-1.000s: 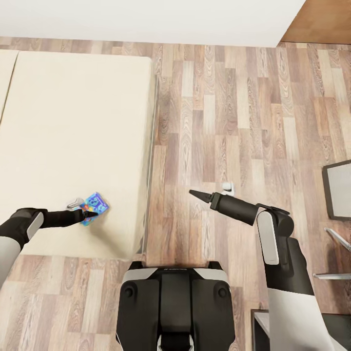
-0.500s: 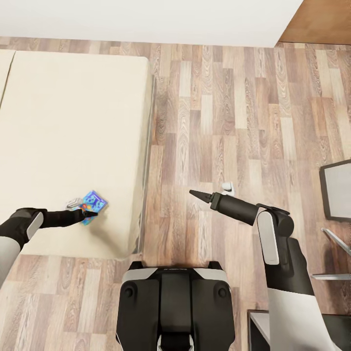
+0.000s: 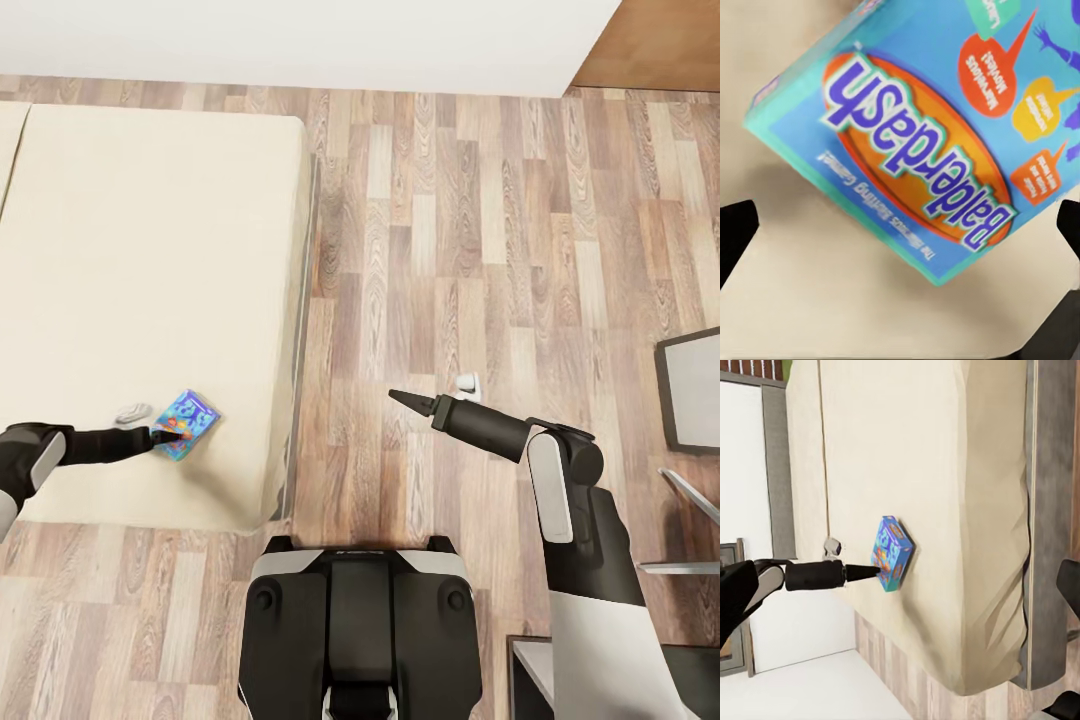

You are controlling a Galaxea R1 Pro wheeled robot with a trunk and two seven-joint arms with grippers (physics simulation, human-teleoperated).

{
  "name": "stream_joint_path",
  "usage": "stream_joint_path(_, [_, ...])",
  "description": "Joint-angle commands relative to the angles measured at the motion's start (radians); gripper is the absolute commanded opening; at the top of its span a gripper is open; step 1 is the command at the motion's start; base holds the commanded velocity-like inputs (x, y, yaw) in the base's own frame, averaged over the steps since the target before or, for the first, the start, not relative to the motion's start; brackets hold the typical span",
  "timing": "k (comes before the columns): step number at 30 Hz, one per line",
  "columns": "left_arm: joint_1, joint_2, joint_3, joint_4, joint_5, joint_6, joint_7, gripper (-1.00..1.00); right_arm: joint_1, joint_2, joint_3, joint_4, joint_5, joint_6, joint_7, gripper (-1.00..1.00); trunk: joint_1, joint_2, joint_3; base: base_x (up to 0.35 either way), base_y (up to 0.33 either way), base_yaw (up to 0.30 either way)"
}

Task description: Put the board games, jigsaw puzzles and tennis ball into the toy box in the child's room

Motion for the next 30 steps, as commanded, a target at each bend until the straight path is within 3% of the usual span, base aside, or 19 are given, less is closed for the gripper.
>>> stream_joint_path(1, [-0.001,0.004,0.001,-0.001,0.007,0.010,0.000,1.00,-0.001,0.001,-0.003,0.000,0.006,0.004,0.008,1.00,0.001,-0.002,-0.001,0.000,0.000,0.000])
stream_joint_path(12, [-0.009,0.029,-0.001,-0.006,-0.021,0.016,-0.002,1.00,0.000,0.001,-0.003,0.000,0.007,0.004,0.010,1.00,0.001,-0.002,-0.001,0.000,0.000,0.000])
stream_joint_path(18, [-0.011,0.047,-0.001,-0.059,-0.030,0.036,-0.005,1.00,0.000,0.000,-0.004,0.000,0.007,0.004,0.011,1.00,0.001,-0.002,-0.001,0.000,0.000,0.000])
stream_joint_path(30, [-0.011,0.042,0.007,-0.101,-0.031,0.053,0.013,1.00,0.039,0.001,-0.004,-0.002,0.007,0.002,0.006,1.00,0.001,-0.002,-0.001,0.000,0.000,0.000])
